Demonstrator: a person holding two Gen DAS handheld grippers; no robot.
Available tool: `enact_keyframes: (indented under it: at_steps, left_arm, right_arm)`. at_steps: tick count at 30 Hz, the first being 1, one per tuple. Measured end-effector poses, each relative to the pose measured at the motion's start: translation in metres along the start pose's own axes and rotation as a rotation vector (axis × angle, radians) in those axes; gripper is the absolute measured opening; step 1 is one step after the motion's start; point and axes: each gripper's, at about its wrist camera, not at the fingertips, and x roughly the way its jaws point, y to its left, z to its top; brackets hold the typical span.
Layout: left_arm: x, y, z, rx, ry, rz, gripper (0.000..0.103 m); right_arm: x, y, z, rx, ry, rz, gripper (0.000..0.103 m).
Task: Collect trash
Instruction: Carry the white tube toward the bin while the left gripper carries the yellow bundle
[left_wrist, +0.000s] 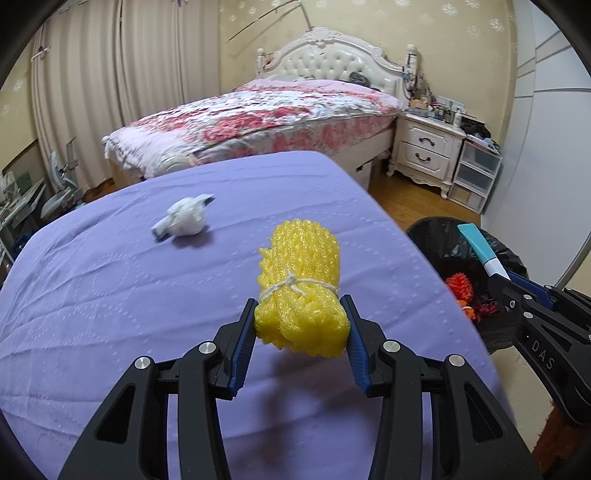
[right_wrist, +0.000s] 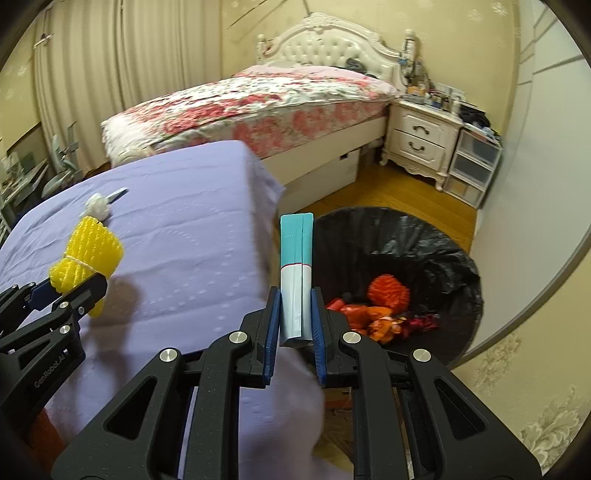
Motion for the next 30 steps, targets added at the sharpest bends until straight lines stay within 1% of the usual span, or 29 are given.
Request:
enact_keyframes:
  at_steps: [7,11,18,25,30]
  left_arm:
    - [0.008,-0.033,0.017,0.037,-0.020,-0.031,0.045]
    - [0.015,-0.046,0.025,0.047,-0.021,-0.039,0.045]
    - [0.025,-0.079,0.038,0.089,-0.031,-0.043,0.045]
    - [0.034,-0.097,0.049,0.102,-0.033,-0.047,0.045]
    - [0.043,-0.107,0.052,0.110,-0.025,-0.039,0.045]
  right_arm:
    - [0.002,-0.040,0.004,0.067,-0.011,-0.059,0.016]
    - [0.004,-0.054,0.008,0.091,-0.015,-0.073,0.016]
    - [0.008,-0.073,0.015,0.125,-0.031,-0.090,0.016]
    - [0.016,-0.090,0.021,0.166,-0.032,-0.099,0.016]
    - [0.020,-0.099,0.023,0.184,-0.034,-0.125,0.017]
